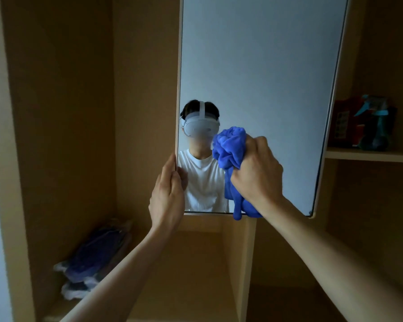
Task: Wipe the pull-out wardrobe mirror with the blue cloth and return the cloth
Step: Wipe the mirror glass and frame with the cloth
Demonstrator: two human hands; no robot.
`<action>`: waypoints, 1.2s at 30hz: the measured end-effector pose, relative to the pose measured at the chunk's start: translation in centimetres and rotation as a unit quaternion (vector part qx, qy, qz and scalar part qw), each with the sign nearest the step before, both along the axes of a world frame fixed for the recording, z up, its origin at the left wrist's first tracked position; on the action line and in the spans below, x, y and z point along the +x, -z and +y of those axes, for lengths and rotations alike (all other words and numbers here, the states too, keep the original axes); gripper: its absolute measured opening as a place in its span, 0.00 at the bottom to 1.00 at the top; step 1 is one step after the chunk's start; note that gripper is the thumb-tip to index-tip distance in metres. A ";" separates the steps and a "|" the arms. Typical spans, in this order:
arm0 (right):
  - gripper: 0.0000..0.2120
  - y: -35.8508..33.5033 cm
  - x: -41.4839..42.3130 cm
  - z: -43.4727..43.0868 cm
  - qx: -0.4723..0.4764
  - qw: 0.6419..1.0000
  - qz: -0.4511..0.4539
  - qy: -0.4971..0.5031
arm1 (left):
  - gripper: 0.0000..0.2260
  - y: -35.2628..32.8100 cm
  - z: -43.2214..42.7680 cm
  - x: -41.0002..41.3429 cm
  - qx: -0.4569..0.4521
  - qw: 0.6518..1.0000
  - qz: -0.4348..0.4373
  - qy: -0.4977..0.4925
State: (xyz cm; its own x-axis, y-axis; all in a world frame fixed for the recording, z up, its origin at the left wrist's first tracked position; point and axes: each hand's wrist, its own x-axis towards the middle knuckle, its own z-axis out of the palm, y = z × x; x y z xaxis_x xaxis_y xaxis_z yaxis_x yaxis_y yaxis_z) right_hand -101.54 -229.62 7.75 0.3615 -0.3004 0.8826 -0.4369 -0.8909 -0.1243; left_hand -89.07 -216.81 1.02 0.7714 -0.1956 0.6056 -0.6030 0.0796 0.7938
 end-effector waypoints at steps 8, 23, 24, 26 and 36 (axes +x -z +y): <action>0.22 1.2 3.6 3.6 -0.052 0.996 0.007 -0.071 | 0.17 1.2 0.7 1.2 -0.053 0.990 0.061 0.118; 0.25 0.3 4.3 4.8 -0.268 0.939 0.217 -0.002 | 0.29 1.4 2.1 2.3 -0.027 0.973 0.085 0.213; 0.26 0.5 4.3 4.9 -0.271 0.936 0.223 0.003 | 0.29 1.5 2.1 2.3 -0.026 0.973 0.089 0.211; 0.27 1.1 4.4 4.9 -0.279 0.931 0.234 0.014 | 0.29 1.5 2.1 2.6 -0.025 0.973 0.097 0.207; 0.27 7.4 4.2 5.3 -0.239 0.926 0.291 -0.011 | 0.26 1.6 2.1 2.9 -0.051 0.962 0.146 0.225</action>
State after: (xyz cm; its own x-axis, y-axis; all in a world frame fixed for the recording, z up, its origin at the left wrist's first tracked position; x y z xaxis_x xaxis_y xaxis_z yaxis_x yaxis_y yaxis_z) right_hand -97.32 -224.30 0.37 0.8190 0.0879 0.5670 -0.2876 -0.7922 0.5382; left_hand -86.13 -214.67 -0.63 0.7628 -0.5001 0.4099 -0.2424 0.3666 0.8983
